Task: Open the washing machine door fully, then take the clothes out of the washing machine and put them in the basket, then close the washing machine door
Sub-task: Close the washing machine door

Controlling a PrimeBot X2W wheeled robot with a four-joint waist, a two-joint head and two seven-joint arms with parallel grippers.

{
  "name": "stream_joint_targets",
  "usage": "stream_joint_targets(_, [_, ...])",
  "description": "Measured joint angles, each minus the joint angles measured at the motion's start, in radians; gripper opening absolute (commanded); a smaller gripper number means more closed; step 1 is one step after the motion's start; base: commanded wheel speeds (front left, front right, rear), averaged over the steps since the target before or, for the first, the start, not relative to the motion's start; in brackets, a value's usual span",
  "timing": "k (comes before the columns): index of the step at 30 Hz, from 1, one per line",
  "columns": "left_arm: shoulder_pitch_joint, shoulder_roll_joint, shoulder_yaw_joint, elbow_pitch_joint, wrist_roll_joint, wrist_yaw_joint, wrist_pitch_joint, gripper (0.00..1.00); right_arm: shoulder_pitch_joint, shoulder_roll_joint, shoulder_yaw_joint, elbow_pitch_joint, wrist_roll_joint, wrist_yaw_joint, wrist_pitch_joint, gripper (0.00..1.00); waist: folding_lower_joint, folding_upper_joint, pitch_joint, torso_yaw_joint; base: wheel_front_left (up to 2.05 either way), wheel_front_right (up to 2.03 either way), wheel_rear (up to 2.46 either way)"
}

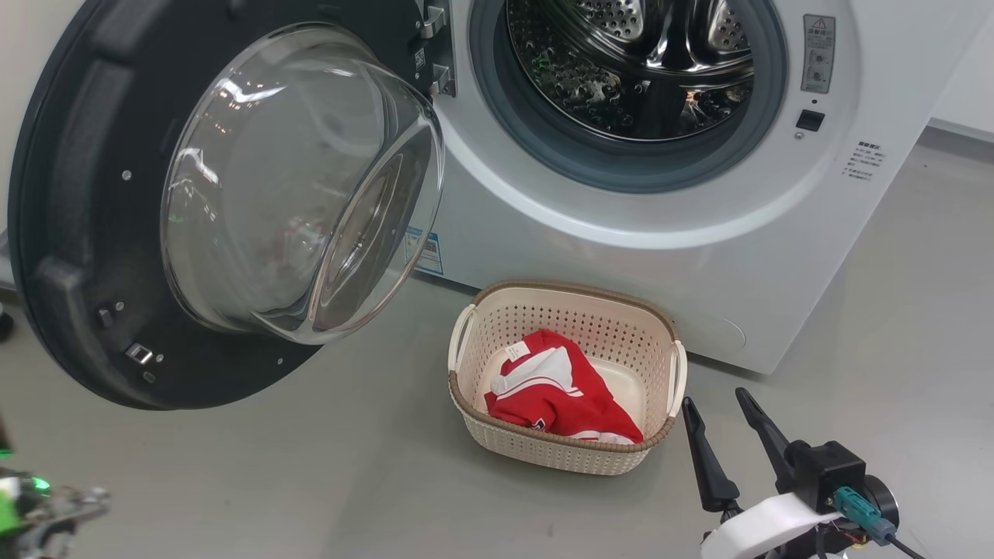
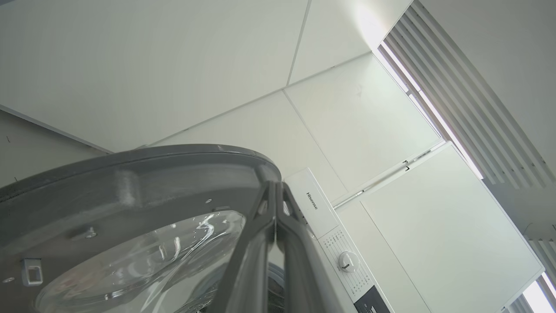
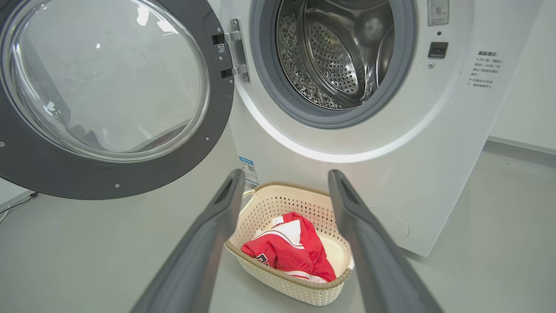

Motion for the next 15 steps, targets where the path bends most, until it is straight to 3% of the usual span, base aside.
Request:
stream_joint_targets(4, [-0.043,0.002,0.093,-0.035,-0.052,-0.006,0.003,0.00,-0.001,0.000,-0.003,-0.004,0.000,-0.007,0.000,1.00,0.0000,0.0000,0.006,0.006,0.00,0.00,0.00])
stream_joint_targets(8, [-0.097,0.056,0.187,-0.039,-0.111,-0.003,0.017,0.00,-0.004,0.000,-0.002,-0.006,0.000,-0.007,0.000,1.00,0.0000,0.0000,0.015,0.011,0.00,0.00,0.00])
stream_joint_targets(15, [-0.186,0.173,0.280,0.060,-0.194,0.062,0.081,0.00,-0.018,-0.004,-0.001,-0.007,0.000,-0.007,0.000,1.00,0.0000,0.0000,0.026,0.008,0.00,0.00,0.00])
